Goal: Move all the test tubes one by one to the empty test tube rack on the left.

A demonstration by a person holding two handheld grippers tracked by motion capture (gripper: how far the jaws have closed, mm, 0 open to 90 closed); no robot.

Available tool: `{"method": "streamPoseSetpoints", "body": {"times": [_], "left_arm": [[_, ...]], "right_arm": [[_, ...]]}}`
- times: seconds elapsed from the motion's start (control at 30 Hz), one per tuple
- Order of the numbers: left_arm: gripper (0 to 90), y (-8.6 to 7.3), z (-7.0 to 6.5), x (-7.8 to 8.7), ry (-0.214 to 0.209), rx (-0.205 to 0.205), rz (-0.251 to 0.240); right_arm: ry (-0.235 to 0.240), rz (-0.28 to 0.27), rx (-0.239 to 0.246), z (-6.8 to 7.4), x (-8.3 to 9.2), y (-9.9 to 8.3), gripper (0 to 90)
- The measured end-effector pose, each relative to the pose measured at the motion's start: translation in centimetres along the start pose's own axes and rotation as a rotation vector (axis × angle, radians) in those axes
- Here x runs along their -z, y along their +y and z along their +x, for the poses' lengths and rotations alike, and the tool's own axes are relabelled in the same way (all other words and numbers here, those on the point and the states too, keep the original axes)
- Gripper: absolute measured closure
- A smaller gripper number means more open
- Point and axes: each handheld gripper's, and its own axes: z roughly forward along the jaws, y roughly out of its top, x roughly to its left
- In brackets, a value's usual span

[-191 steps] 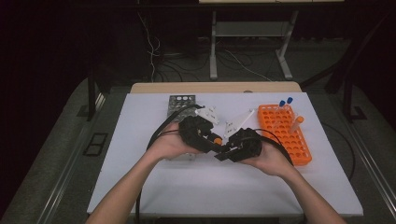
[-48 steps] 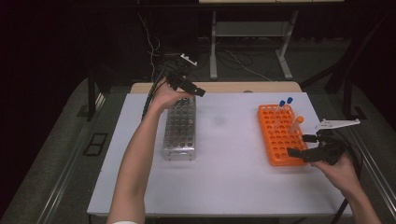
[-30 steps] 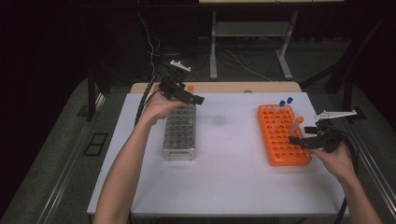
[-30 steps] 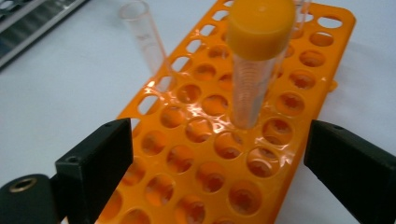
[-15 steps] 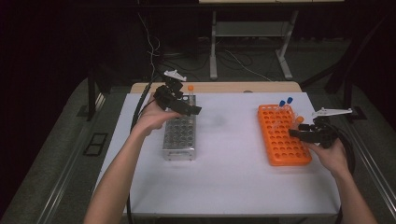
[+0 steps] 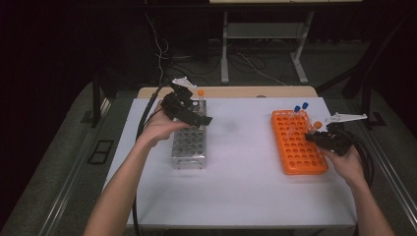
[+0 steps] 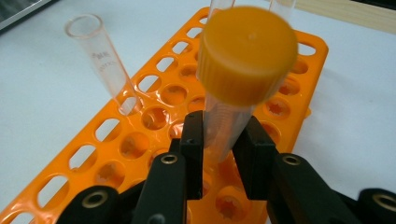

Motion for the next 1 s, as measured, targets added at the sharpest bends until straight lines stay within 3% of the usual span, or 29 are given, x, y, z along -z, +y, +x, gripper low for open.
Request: {"method": "streamPoseSetpoints", "body": {"times": [0.3,0.63,0.87,1.0], "left_arm": [[0.0,-0.1,-0.2,0.4,-0.005,-0.013,0.006],[0.0,0.0,-0.8,0.8,-0.021,-0.03,0.009],[0.0,0.3,-1.7,1.0,-0.048,-0.06,0.007],[0.0,0.7,-2.6,0.9,-0.081,-0.1,0.014]], "right_arm": [[-0.016,0.01,0.101,1.6,3.2,2.5,73.6],[0.077,0.038,0.214,5.4,6.3,4.9,73.6],[0.163,0.07,0.285,8.4,6.7,6.4,73.6],[0.205,0.093,0.328,10.2,6.3,7.1,73.6]]}}
